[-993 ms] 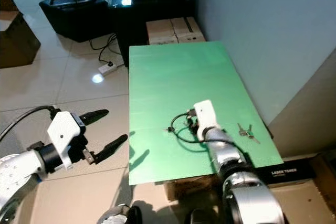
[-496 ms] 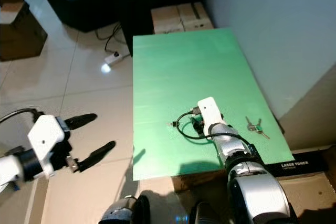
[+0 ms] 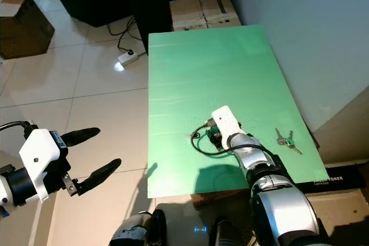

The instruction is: Hang keys on a hook

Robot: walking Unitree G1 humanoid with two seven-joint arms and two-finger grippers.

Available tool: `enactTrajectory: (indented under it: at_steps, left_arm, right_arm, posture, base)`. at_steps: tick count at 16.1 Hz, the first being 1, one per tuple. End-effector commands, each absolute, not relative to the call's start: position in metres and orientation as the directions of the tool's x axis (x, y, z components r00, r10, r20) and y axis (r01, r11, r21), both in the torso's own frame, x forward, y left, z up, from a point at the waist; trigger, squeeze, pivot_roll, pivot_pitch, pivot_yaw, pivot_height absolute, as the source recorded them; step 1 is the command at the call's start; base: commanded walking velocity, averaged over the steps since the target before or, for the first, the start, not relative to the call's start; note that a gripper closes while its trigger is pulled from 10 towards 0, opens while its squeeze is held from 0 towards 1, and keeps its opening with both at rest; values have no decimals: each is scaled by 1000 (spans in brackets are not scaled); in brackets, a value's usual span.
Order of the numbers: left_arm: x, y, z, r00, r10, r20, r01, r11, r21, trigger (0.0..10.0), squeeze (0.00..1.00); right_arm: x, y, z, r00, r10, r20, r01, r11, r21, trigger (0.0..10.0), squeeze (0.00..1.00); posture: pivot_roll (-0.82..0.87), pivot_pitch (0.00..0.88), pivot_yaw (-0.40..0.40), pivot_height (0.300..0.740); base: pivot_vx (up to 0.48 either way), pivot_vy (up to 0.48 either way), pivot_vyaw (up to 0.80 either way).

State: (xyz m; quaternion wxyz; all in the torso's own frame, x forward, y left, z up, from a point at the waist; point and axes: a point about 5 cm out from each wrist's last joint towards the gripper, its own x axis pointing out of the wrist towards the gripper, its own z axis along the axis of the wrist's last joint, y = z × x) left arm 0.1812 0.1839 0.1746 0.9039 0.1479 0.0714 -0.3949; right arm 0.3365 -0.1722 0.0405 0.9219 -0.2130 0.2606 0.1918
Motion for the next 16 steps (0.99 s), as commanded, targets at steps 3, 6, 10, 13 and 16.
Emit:
enactTrajectory:
  at_steps: [3, 6, 10, 13, 16]
  left_arm:
    - [180, 184, 176, 673, -695, -252, 739, 639, 212, 10000, 0]
    - [186, 183, 174, 669, -703, -242, 744, 635, 210, 10000, 0]
    - [195, 176, 171, 667, -715, -210, 744, 632, 214, 10000, 0]
    - [207, 169, 168, 672, -719, -178, 739, 638, 217, 10000, 0]
    - [212, 161, 164, 664, -731, -156, 745, 631, 215, 10000, 0]
  right_arm:
    - [323, -173, 24, 719, 263, -643, -549, 782, -294, 10000, 0]
    - [317, -173, 19, 689, 304, -658, -587, 767, -260, 10000, 0]
    - [309, -176, 15, 647, 363, -671, -663, 703, -258, 10000, 0]
    - [310, -188, 18, 684, 318, -656, -624, 721, -302, 10000, 0]
    - [316, -202, 26, 752, 256, -607, -545, 759, -356, 10000, 0]
  posture:
    - [287, 223, 128, 740]
    - [266, 203, 125, 740]
    - [227, 168, 115, 740]
    - [196, 156, 109, 740]
    - [153, 127, 96, 740]
  base:
    - [0, 0, 0]
    - [0, 0, 0]
    - [0, 0, 0]
    - [0, 0, 0]
    - [0, 0, 0]
